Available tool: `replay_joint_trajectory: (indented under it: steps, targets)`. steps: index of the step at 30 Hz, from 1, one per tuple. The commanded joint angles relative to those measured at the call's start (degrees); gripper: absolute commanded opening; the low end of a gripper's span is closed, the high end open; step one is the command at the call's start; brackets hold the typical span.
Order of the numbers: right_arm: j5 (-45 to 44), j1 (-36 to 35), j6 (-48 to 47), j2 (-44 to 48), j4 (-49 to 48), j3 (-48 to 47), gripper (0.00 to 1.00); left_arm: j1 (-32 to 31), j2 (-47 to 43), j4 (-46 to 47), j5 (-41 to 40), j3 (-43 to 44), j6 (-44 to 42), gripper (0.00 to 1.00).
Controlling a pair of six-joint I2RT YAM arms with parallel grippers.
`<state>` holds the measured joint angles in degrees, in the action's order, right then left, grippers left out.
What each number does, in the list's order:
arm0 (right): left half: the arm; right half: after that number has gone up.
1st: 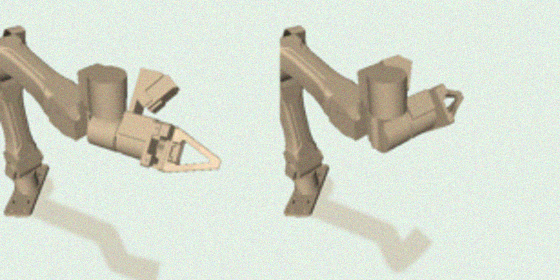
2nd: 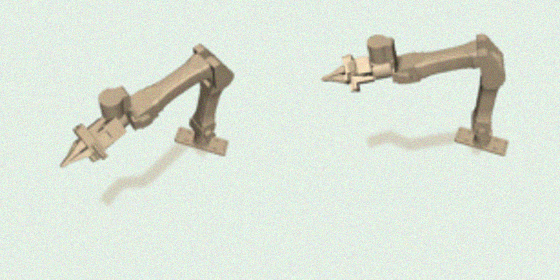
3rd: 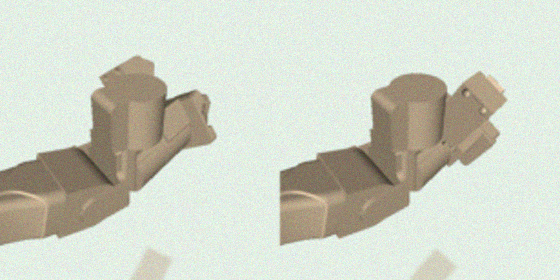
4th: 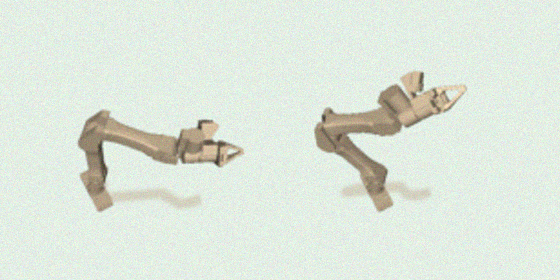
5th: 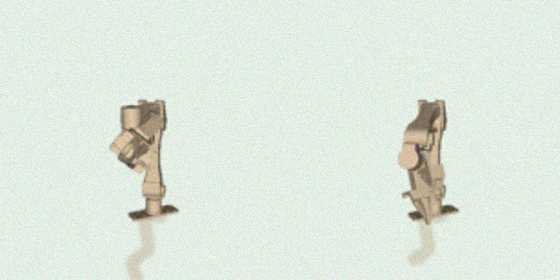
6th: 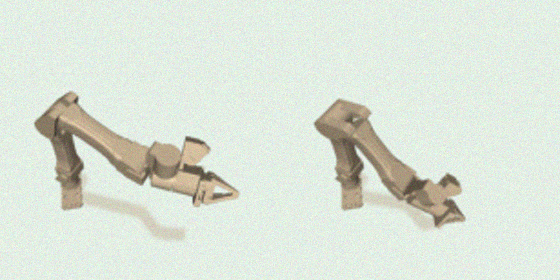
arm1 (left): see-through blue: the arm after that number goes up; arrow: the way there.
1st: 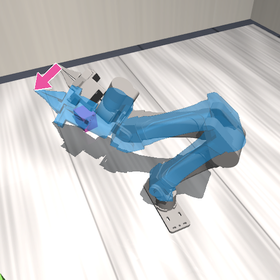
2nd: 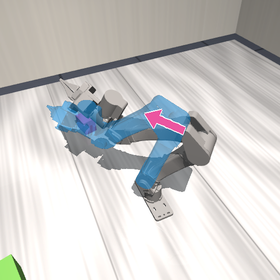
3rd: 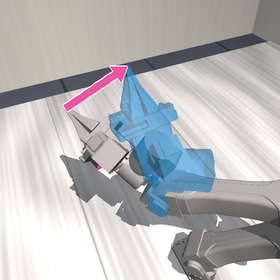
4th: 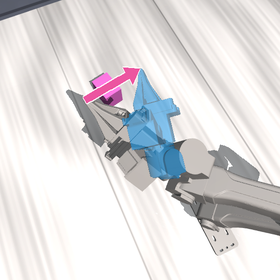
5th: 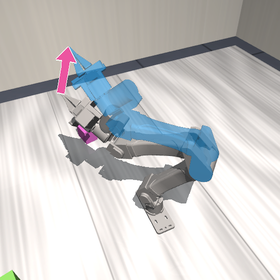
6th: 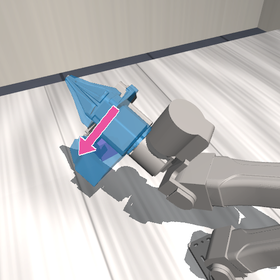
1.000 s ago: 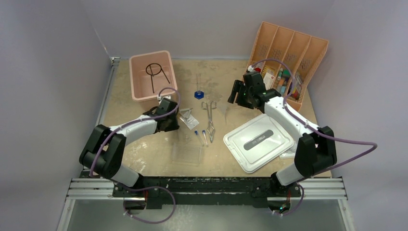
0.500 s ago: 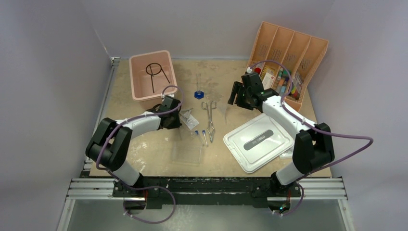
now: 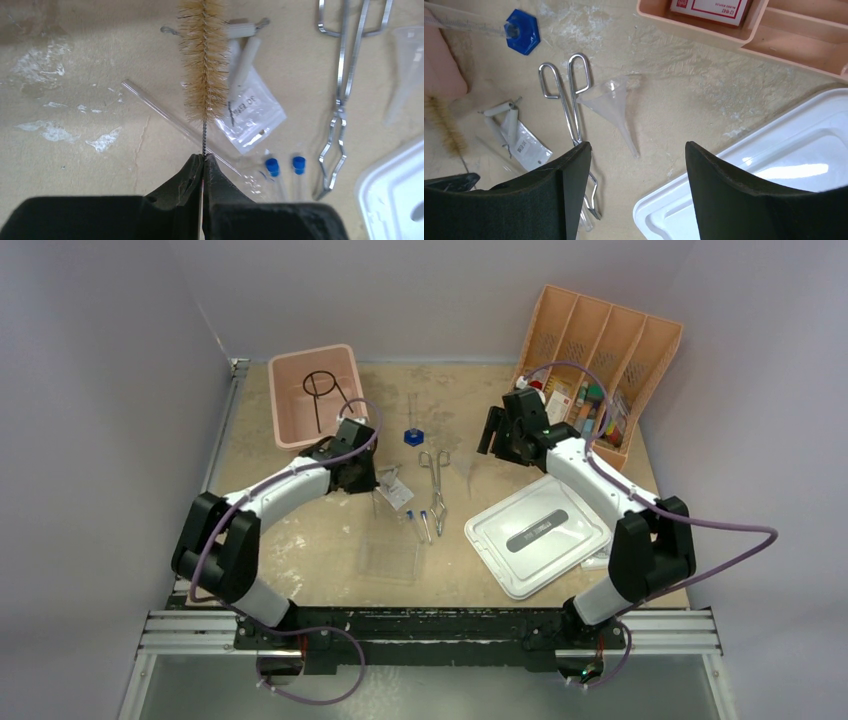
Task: Organize the chemistry lab equipment
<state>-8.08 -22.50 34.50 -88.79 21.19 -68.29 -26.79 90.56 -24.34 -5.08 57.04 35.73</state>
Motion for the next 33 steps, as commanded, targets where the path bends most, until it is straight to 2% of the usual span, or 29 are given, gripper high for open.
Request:
replay_joint_trajectory:
  steps: [1,8,16,21,25,31,33]
  targets:
    - [-3.1,-0.2,0.4,3.5,1.0,-4.2,0.71,-0.2,-6.3,-5.3,2.9,5.3,-1.9,0.00]
    - [-4.0,-0.2,0.0,5.9,-0.4,-3.7,0.71,-0.1,-13.7,-7.8,7.2,9.1,-5.8,0.00]
    - [1.9,-0.2,-4.8,7.5,-8.5,-2.1,0.72,1.0,-16.8,-4.8,9.6,17.3,-11.6,0.00]
    - [4.5,-0.3,-5.9,7.6,-13.1,-1.1,0.72,10.7,-12.6,-5.2,10.4,25.2,-11.7,0.00]
    - [5.9,-0.2,-7.9,6.8,-13.5,-2.6,0.72,14.9,-7.7,-8.9,3.7,32.1,-13.8,0.00]
    - [3.8,-0.2,-11.4,7.6,-9.9,-4.2,0.72,20.0,4.2,-16.9,-10.0,42.4,-14.8,0.00]
    - [2.8,-0.2,-12.5,8.3,-10.1,-3.5,0.72,20.8,7.8,-18.2,-12.3,44.1,-15.3,0.00]
